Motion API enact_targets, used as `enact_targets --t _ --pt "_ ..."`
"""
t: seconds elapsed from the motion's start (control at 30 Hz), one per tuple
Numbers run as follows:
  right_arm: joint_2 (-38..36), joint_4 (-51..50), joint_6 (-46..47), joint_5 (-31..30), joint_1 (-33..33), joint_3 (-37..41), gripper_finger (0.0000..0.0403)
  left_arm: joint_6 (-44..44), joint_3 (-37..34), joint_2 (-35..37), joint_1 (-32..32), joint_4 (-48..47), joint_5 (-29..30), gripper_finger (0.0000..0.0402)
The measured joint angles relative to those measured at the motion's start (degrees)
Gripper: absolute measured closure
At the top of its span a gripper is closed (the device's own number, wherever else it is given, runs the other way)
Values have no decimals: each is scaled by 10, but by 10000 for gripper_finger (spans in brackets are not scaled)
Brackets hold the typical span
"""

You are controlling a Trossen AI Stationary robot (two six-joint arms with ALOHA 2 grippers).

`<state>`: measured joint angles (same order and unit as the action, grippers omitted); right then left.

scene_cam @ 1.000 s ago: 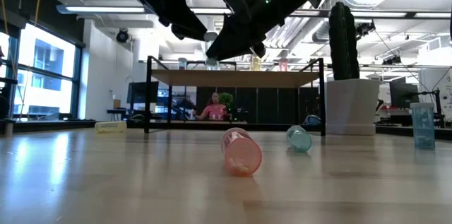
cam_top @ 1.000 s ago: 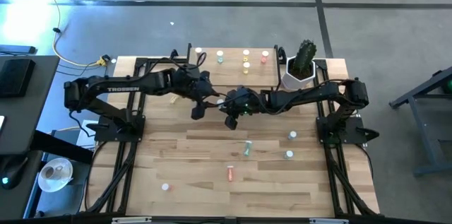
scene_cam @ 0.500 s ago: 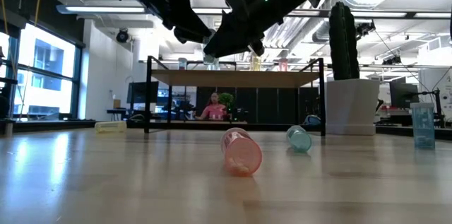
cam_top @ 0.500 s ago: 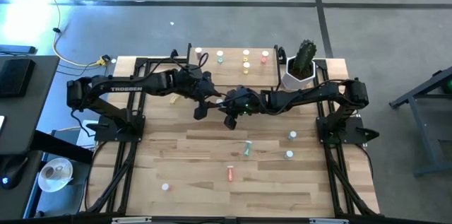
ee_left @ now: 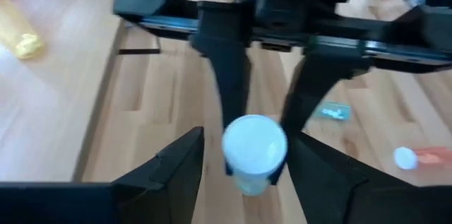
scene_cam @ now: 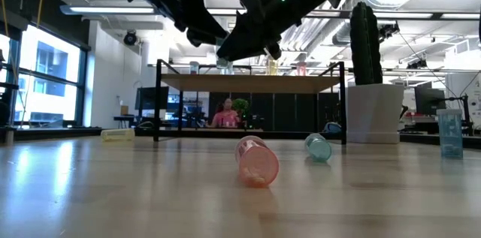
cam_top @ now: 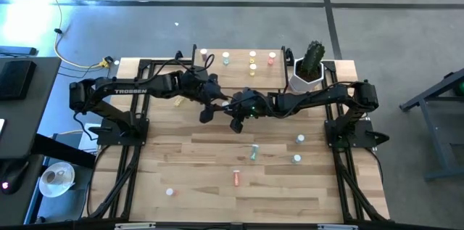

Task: Pick and place medicine bottles onto shelf by color
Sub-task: Put the bottom left blue pill bottle on the shelf aligned with the other blue pill bottle

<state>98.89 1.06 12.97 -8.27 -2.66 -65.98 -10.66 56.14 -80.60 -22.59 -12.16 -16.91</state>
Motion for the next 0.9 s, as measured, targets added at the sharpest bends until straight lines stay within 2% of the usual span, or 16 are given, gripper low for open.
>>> enact_targets --t 0.07,0.33,0.67,0.9 --pt "0 0 0 0 0 0 334 0 0 0 0 0 -15 233" --pt "0 0 0 2 0 0 334 -4 0 0 0 0 -14 293" --pt "0 -1 8 5 0 0 326 -4 0 0 0 0 -14 281" --pt "0 -2 31 7 0 0 286 -5 0 0 0 0 -14 289"
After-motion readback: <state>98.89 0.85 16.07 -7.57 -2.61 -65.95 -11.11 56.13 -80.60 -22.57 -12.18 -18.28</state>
